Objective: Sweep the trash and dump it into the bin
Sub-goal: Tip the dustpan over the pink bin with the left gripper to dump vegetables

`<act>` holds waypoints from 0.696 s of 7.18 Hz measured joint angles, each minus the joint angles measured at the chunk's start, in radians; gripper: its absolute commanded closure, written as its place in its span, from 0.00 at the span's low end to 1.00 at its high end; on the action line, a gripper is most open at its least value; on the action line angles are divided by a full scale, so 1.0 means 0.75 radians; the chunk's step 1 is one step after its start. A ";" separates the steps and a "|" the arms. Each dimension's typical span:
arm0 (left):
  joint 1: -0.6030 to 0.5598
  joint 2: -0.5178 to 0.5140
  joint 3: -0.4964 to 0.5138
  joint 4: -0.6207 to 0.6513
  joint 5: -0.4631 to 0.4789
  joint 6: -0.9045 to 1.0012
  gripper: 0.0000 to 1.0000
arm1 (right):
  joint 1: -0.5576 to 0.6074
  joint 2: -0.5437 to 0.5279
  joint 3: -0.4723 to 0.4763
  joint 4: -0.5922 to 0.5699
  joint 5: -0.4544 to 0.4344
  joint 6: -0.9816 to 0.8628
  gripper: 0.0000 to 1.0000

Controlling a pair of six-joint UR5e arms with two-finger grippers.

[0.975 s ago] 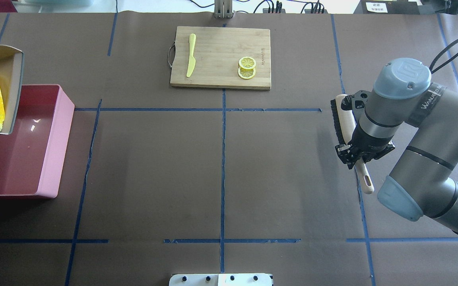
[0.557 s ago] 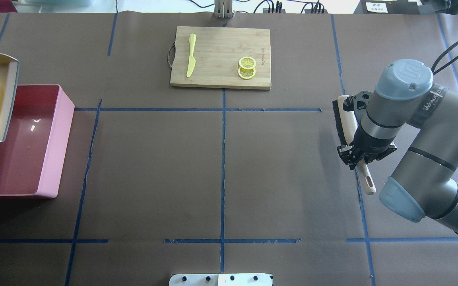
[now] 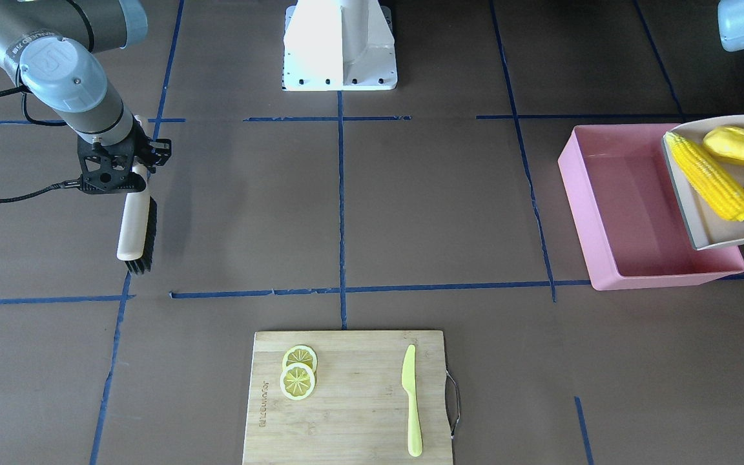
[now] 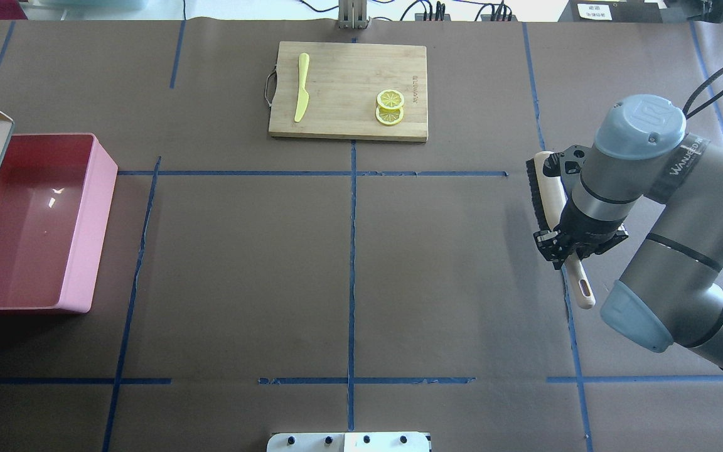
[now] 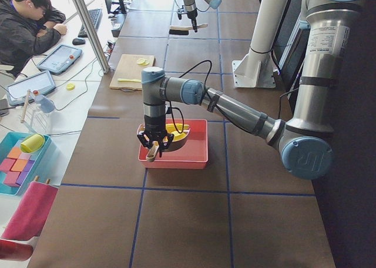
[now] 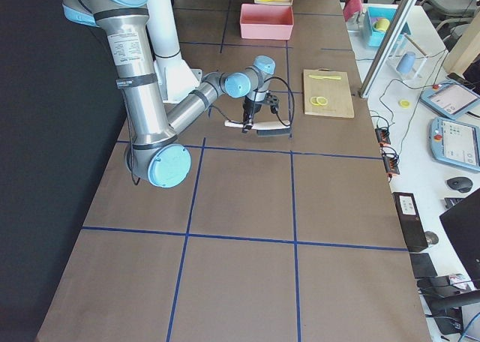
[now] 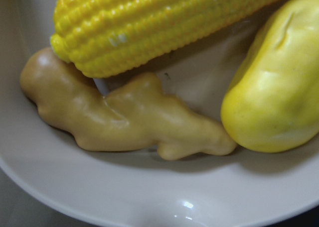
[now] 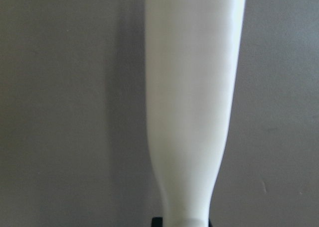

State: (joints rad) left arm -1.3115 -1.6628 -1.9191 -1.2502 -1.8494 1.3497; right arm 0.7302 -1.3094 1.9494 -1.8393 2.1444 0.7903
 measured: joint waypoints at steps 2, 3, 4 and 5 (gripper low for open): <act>0.020 -0.002 -0.014 0.010 0.112 0.009 1.00 | 0.000 -0.006 0.000 0.000 0.000 0.000 0.99; 0.023 -0.002 -0.018 0.011 0.150 0.012 1.00 | 0.000 -0.014 0.001 0.000 -0.001 -0.001 0.99; 0.025 -0.002 -0.021 0.012 0.191 0.017 1.00 | 0.000 -0.018 0.001 0.000 -0.002 0.000 0.99; 0.027 -0.002 -0.023 0.012 0.213 0.021 1.00 | 0.000 -0.018 0.002 0.001 -0.002 0.001 0.99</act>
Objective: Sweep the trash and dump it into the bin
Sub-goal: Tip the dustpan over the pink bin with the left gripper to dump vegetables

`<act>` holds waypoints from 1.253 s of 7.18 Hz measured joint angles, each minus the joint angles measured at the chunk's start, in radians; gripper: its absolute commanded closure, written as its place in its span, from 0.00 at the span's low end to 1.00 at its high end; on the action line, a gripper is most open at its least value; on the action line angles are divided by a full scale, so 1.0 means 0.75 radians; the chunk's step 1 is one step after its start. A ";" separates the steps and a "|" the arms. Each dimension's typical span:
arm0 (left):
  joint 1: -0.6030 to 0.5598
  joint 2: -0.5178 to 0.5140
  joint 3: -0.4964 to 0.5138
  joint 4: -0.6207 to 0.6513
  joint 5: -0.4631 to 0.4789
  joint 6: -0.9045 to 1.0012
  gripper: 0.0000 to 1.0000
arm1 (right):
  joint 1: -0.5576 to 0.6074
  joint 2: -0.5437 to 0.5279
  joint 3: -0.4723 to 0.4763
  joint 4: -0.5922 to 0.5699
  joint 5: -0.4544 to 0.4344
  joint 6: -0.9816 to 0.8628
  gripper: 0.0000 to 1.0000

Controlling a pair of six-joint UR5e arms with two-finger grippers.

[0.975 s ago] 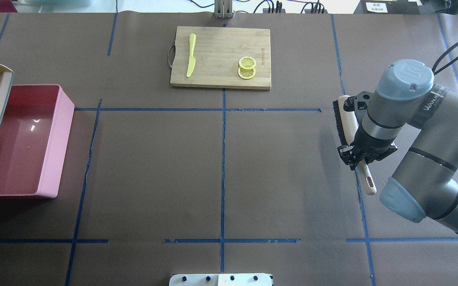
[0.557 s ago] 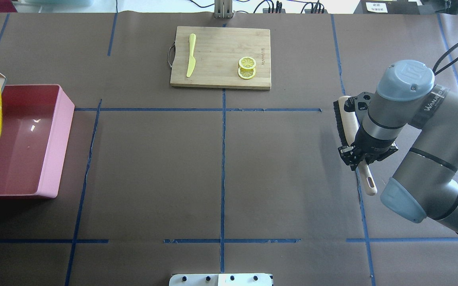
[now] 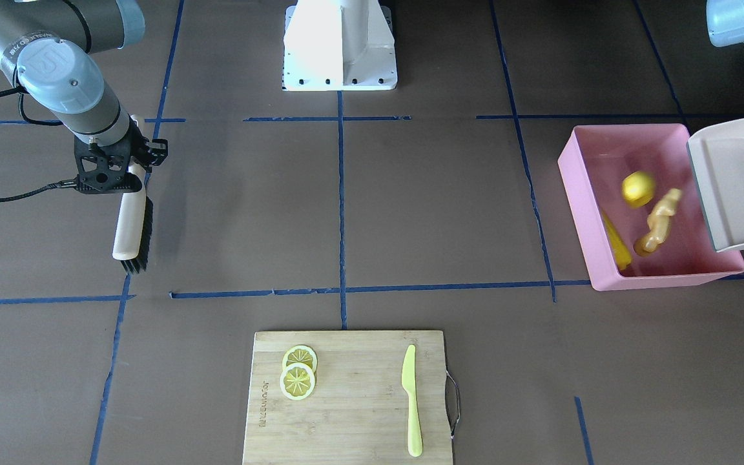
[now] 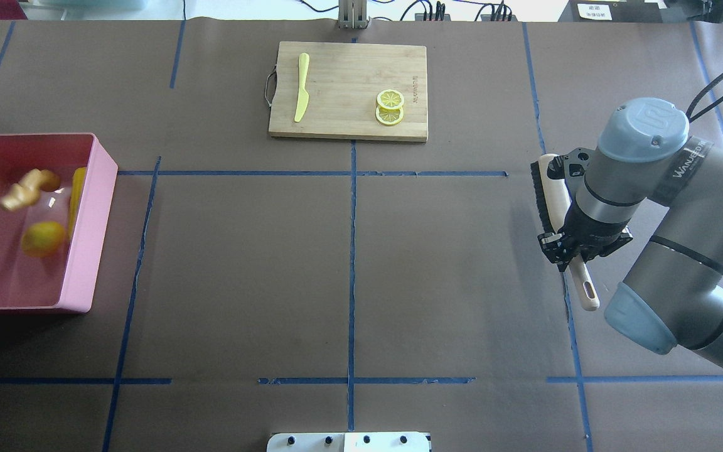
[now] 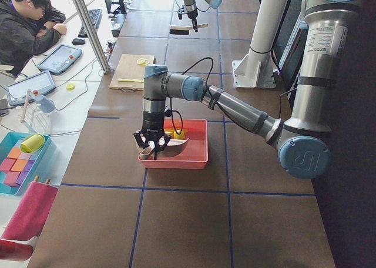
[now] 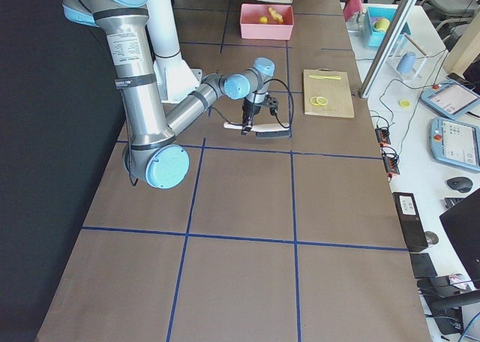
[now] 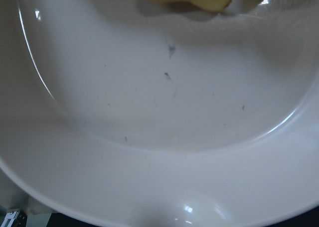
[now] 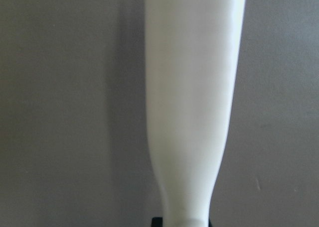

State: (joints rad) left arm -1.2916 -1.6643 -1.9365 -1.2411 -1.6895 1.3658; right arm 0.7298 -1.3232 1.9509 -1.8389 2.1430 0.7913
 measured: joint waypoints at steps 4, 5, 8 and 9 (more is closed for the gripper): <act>0.002 -0.001 0.000 0.000 -0.047 -0.001 0.98 | -0.002 -0.001 0.000 0.001 0.000 0.000 0.99; 0.001 -0.003 -0.005 -0.001 -0.129 -0.007 0.98 | -0.001 -0.001 0.000 0.001 0.000 0.000 0.99; 0.017 -0.051 -0.048 -0.004 -0.322 -0.143 0.98 | -0.001 -0.001 0.000 0.002 -0.002 0.000 0.99; 0.064 -0.075 -0.071 -0.003 -0.346 -0.238 0.98 | -0.001 -0.001 0.000 0.002 -0.002 0.002 0.99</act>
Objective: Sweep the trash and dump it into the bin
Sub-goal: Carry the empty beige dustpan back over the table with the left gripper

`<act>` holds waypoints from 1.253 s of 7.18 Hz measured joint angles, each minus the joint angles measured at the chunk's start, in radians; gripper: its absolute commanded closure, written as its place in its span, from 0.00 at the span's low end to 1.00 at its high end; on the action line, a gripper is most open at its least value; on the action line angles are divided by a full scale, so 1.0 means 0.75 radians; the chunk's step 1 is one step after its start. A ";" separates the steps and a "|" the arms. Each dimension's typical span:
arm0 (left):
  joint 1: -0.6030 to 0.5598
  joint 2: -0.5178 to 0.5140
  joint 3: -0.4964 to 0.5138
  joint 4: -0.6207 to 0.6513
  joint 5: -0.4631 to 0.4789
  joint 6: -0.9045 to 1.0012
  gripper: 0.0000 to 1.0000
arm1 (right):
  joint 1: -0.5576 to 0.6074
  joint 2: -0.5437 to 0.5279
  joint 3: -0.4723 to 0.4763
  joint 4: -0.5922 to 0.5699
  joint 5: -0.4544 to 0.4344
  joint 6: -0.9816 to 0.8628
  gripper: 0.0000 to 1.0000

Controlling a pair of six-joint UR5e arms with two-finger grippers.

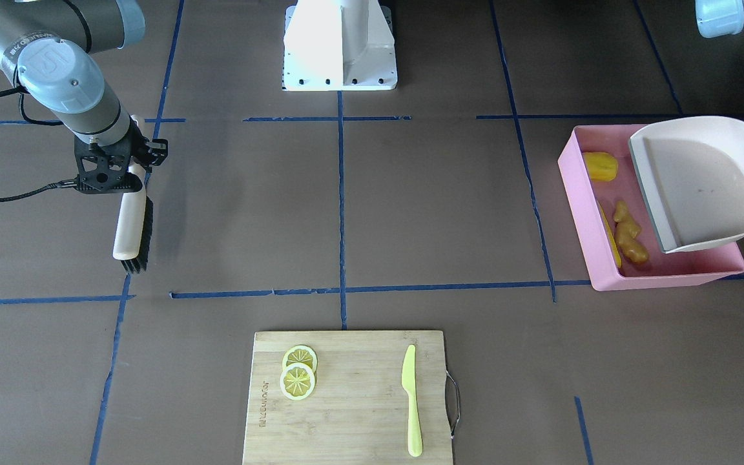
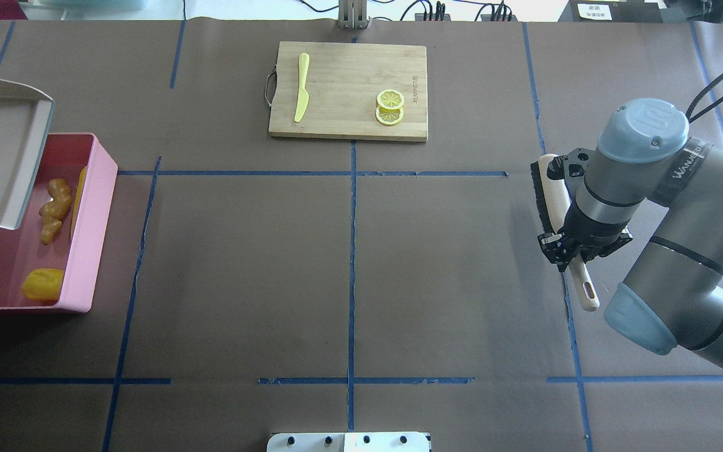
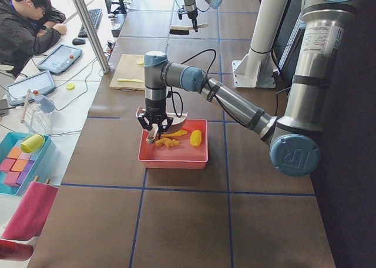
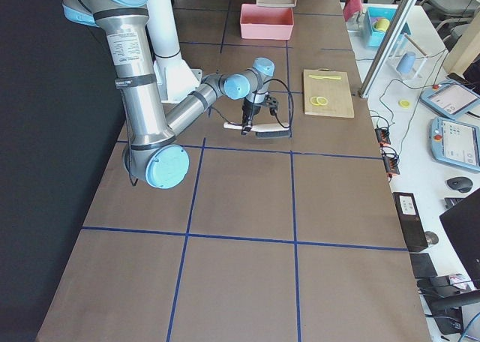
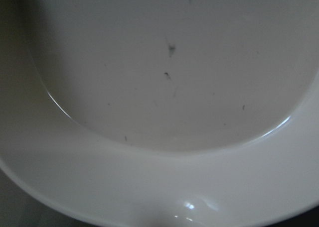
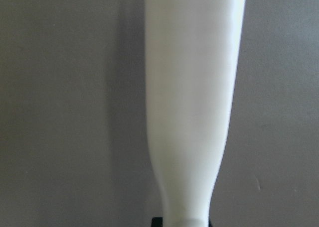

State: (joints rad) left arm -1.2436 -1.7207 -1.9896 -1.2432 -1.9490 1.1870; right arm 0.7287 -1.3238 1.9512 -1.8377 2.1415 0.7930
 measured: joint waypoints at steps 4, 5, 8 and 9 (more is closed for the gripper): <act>0.379 -0.107 -0.117 0.006 -0.011 -0.485 0.97 | 0.000 0.000 0.007 0.000 0.002 0.006 0.99; 0.468 -0.150 -0.114 0.010 -0.010 -0.550 0.96 | 0.000 0.000 0.008 0.000 0.003 0.006 0.99; 0.708 -0.261 -0.056 0.016 -0.005 -0.727 0.96 | -0.001 0.002 0.009 0.000 0.007 0.007 0.99; 0.774 -0.303 -0.024 0.014 -0.002 -0.797 0.96 | -0.002 0.004 0.009 0.000 0.010 0.008 0.99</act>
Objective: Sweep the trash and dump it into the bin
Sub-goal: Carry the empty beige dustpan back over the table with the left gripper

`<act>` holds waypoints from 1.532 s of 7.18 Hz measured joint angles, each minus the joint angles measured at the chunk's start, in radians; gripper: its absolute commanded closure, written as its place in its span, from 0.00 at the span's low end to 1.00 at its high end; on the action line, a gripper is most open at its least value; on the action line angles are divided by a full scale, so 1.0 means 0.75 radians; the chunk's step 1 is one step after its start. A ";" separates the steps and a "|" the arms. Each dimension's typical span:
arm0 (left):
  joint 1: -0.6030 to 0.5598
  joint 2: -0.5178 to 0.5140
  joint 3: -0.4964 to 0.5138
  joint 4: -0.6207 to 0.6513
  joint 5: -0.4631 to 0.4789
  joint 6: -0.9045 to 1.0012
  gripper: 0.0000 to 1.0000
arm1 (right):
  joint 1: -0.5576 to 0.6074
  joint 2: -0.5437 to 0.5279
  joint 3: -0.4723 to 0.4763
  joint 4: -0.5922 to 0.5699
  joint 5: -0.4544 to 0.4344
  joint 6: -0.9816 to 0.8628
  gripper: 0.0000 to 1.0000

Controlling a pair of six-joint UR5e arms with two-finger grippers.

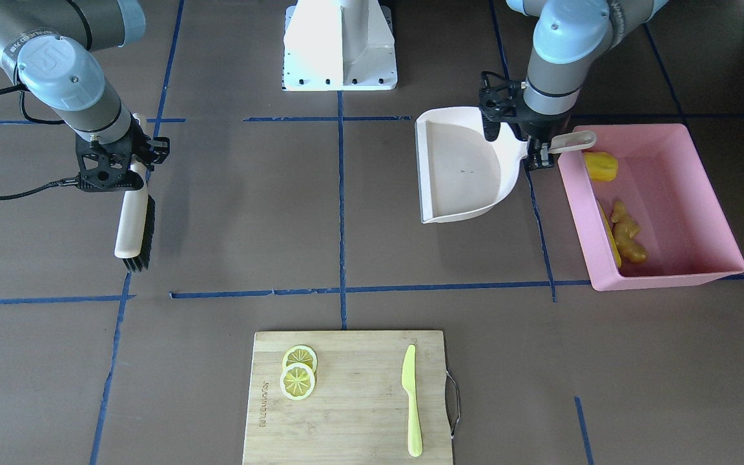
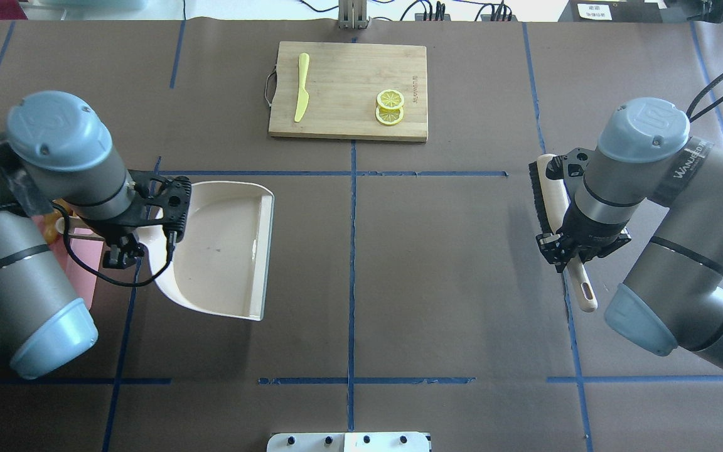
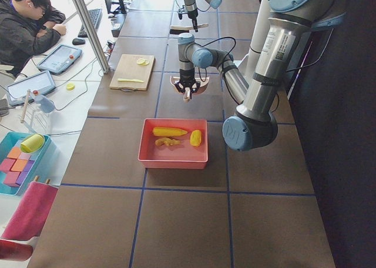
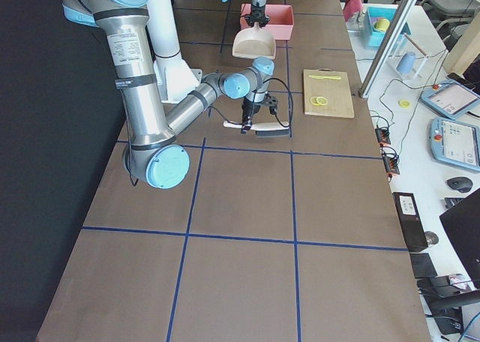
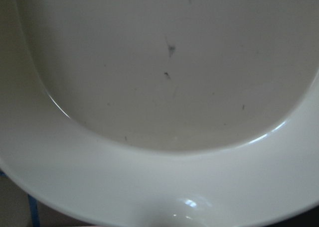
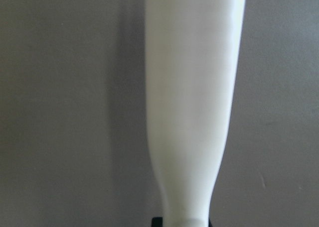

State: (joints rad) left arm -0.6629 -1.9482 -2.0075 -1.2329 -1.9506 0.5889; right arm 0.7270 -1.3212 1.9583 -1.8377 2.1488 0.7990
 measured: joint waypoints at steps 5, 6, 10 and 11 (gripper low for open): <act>0.180 -0.134 0.225 -0.243 0.028 -0.267 0.94 | -0.004 0.005 0.001 0.000 0.002 0.002 0.99; 0.184 -0.164 0.280 -0.297 0.031 -0.290 0.93 | -0.004 0.005 0.001 0.000 0.002 0.002 0.99; 0.186 -0.206 0.362 -0.382 0.061 -0.299 0.39 | -0.004 0.004 0.012 -0.002 0.002 0.002 0.98; 0.186 -0.205 0.394 -0.459 0.063 -0.299 0.13 | -0.004 0.002 0.014 -0.002 0.002 0.002 0.98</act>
State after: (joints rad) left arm -0.5231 -2.1021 -1.7124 -1.5771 -1.9032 0.3648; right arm 0.7240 -1.3196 1.9685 -1.8392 2.1506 0.8007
